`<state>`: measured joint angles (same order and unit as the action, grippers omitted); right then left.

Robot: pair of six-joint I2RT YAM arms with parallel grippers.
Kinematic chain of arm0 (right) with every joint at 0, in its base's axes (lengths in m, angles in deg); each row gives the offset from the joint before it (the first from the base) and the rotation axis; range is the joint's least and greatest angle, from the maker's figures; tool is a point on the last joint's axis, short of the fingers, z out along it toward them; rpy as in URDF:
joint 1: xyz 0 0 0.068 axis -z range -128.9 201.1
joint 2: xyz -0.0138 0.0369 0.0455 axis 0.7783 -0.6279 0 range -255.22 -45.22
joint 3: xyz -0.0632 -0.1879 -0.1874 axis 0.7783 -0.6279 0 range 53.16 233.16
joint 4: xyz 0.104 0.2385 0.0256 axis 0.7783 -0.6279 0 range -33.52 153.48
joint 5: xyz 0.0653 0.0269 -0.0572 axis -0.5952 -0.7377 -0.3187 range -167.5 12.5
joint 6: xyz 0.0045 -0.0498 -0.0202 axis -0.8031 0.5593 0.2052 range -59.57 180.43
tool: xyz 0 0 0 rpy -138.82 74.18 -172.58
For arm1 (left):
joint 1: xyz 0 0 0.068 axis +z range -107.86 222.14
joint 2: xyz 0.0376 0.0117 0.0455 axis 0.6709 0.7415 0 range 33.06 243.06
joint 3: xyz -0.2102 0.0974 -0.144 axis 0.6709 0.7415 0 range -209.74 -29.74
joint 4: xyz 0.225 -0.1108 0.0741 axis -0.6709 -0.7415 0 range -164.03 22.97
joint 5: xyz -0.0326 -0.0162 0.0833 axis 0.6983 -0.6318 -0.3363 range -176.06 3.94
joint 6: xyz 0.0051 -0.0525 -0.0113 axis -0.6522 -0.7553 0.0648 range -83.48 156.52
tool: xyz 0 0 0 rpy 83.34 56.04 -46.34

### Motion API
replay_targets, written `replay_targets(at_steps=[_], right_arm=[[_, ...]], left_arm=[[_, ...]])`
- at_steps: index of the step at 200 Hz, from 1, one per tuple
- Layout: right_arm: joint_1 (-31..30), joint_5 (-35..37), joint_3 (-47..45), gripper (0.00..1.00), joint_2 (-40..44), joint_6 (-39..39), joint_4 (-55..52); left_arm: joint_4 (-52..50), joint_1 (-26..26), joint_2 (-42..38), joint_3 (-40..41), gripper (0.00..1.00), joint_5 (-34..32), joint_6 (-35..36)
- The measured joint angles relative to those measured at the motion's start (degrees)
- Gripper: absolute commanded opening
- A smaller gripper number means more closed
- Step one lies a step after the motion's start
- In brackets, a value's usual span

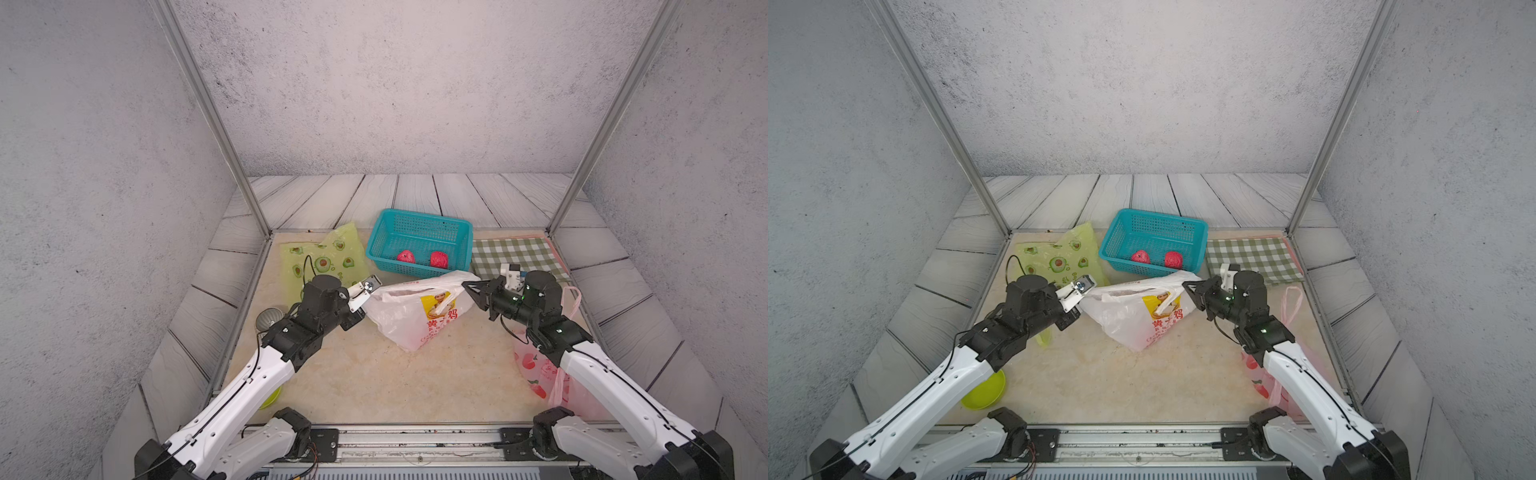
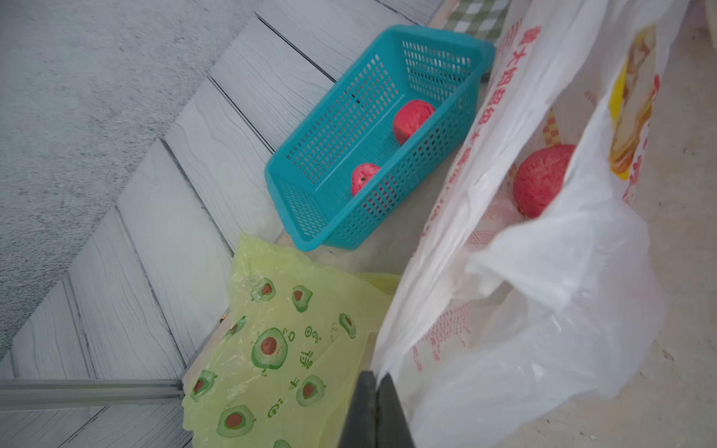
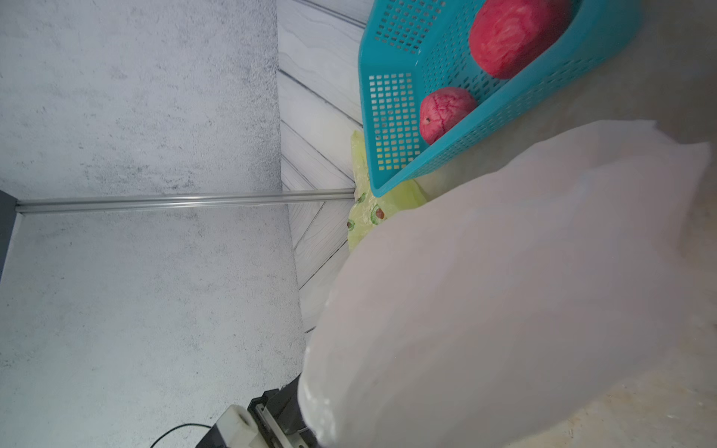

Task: Untie the knot of a plastic bag & take out the apple
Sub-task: Untie the plastic bag at the center of the board.

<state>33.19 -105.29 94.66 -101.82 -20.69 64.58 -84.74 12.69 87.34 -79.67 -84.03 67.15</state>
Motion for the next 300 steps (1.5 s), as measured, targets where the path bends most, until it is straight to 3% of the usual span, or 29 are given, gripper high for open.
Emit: replay_targets(at_steps=[35,86,122,140,164,171,181,189,197,200,227,235,238,267,300], right_arm=[[2.49,-4.15,-0.22,0.0,-2.67,0.11,-0.09],[4.28,-10.67,11.96,0.0,-20.85,-1.11,10.1],[4.04,-15.5,13.51,0.0,-19.39,-0.55,14.88],[3.23,-16.61,7.39,0.0,-15.76,0.92,16.98],[1.79,-16.79,-8.31,0.02,-10.4,4.94,17.18],[1.53,-16.63,-12.76,0.1,-9.81,6.34,16.41],[1.46,-16.59,-18.18,0.31,-9.62,7.78,15.1],[1.46,-16.59,-21.88,0.39,-9.51,9.05,13.99],[1.46,-16.61,-24.61,0.45,-8.92,10.12,12.81],[1.46,-16.65,-25.27,0.47,-8.63,10.93,12.44],[1.42,-16.72,-25.75,0.57,0.15,16.9,5.9],[1.44,-16.22,-24.02,0.59,3.85,19.61,2.4],[1.44,-15.96,-23.23,0.59,5.22,20.44,0.92],[1.46,-11.52,-12.66,0.59,17.44,30.97,-13.2],[1.46,-9.77,-7.08,0.56,23.56,38.18,-23.43]], left_arm=[[2.38,3.23,-0.83,-1.6,0.0,5.53,-2.21],[2.71,5.35,9.49,-13.86,0.0,10.8,-3.96],[2.8,5.05,9.84,-19.76,0.0,15.32,-4.09],[3.23,2.6,6.6,-16.83,0.0,15.63,-4.22],[4.98,-5.81,-1.14,-4.33,0.0,14.4,-7.08],[5.64,-8.17,-2.75,-0.15,0.0,13.94,-8.46],[5.95,-10.71,-4.28,5.44,0.0,13.33,-10.69],[6.01,-12.04,-4.83,8.92,0.21,12.68,-12.24],[5.77,-13.29,-5.55,12.09,0.56,11.87,-14.01],[5.51,-13.68,-5.84,12.96,0.64,11.63,-14.73],[2.64,-15.91,-12.96,14.36,0.82,10.08,-18.64],[1.9,-16.04,-15.06,12.48,0.92,10.16,-18.82],[1.49,-16.06,-15.61,11.52,0.99,10.14,-18.73],[-0.57,-16.09,-14.29,-2.27,0.99,12.48,-18.18],[-3.82,-16.11,-3.32,-13.09,0.99,17.11,-19.06]])
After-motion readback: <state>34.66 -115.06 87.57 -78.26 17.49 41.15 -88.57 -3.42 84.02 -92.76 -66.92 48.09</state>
